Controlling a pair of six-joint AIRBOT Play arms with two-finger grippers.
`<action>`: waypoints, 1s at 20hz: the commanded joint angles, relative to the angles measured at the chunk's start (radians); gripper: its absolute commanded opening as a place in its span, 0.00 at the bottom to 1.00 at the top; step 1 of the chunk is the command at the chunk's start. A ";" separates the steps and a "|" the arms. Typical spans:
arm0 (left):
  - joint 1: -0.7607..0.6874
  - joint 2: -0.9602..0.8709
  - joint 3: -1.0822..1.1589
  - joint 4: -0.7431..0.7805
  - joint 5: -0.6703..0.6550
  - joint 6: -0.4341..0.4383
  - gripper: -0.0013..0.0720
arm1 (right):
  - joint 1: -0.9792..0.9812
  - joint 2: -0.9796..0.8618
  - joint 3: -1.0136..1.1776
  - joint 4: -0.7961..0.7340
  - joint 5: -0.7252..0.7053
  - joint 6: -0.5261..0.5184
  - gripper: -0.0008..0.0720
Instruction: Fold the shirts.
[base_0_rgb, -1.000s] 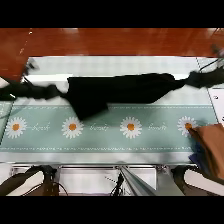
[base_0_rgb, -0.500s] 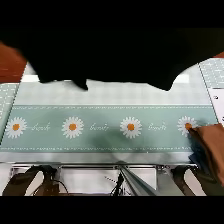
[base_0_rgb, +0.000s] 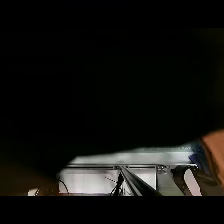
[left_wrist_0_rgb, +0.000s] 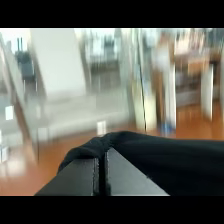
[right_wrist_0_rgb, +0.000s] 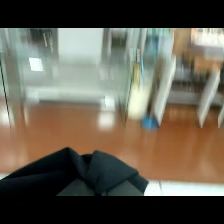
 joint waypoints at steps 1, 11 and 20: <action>0.001 0.000 0.006 0.056 -0.291 -0.066 0.05 | 0.000 -0.004 0.011 -0.042 0.248 0.009 0.06; 0.000 -0.333 -0.241 0.055 -0.375 -0.068 0.05 | 0.070 -0.287 -0.325 -0.003 0.388 0.007 0.06; -0.001 -0.793 -0.367 0.009 -0.019 0.045 0.05 | 0.223 -0.765 -0.421 -0.071 -0.242 0.047 0.06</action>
